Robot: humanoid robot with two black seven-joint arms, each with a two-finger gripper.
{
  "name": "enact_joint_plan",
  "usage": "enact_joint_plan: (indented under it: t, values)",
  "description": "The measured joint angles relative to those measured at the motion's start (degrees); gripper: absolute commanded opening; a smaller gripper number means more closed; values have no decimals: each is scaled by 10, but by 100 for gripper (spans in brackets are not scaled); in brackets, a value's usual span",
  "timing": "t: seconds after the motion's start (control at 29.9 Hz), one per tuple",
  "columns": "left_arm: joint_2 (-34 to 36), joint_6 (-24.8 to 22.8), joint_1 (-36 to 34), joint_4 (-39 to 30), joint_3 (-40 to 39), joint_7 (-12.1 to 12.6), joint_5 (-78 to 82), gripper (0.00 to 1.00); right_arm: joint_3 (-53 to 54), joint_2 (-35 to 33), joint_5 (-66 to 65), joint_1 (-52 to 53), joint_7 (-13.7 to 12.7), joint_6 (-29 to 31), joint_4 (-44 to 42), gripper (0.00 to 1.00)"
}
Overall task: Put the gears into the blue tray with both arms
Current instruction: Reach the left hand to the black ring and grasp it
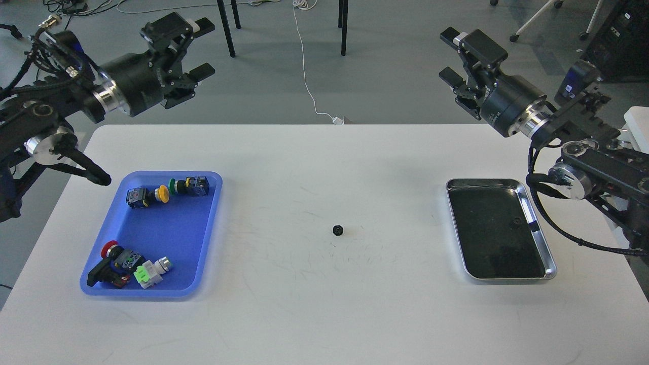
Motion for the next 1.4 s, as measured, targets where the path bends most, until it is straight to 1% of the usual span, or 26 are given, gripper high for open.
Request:
enact_joint_plan:
  t: [0.13, 0.2, 0.33, 0.43, 0.6, 0.67, 0.8, 1.0, 1.07, 1.17, 1.24, 1.3, 1.4]
  values:
    - [-32, 15, -1, -71, 8, 3, 123, 98, 87, -1, 76, -81, 0, 38, 1, 98]
    - [-55, 29, 2, -94, 25, 5, 195, 97, 115, -1, 121, -113, 1, 53, 1, 98]
    - [-98, 94, 7, -109, 92, 7, 355, 97, 155, -1, 191, -168, 5, 79, 0, 98]
    - [-132, 137, 8, -107, 140, 7, 456, 95, 179, -1, 224, -202, 6, 112, 0, 98]
    - [-179, 180, 19, -81, 218, 7, 611, 92, 227, 1, 254, -265, 13, 187, 4, 99]
    - [-198, 195, 21, -65, 242, 7, 659, 90, 245, 4, 258, -290, 17, 208, 12, 99]
    - [-237, 206, 28, -18, 260, 10, 703, 85, 267, 4, 258, -345, 23, 233, 37, 99]
    - [-290, 213, 34, 66, 263, 10, 711, 78, 310, 0, 258, -413, 24, 244, 46, 99]
    - [-303, 217, 34, 75, 263, 10, 711, 72, 325, -1, 258, -431, 24, 245, 46, 99]
    - [-311, 220, 34, 79, 265, 10, 712, 58, 338, -3, 258, -446, 24, 250, 45, 99]
    - [-312, 220, 36, 81, 272, 10, 712, 50, 341, -7, 258, -449, 24, 252, 45, 99]
    - [-313, 220, 37, 87, 281, 10, 713, 47, 342, -9, 258, -450, 24, 252, 46, 99]
    - [-313, 220, 38, 105, 288, 10, 714, 47, 344, -10, 258, -450, 24, 252, 46, 99]
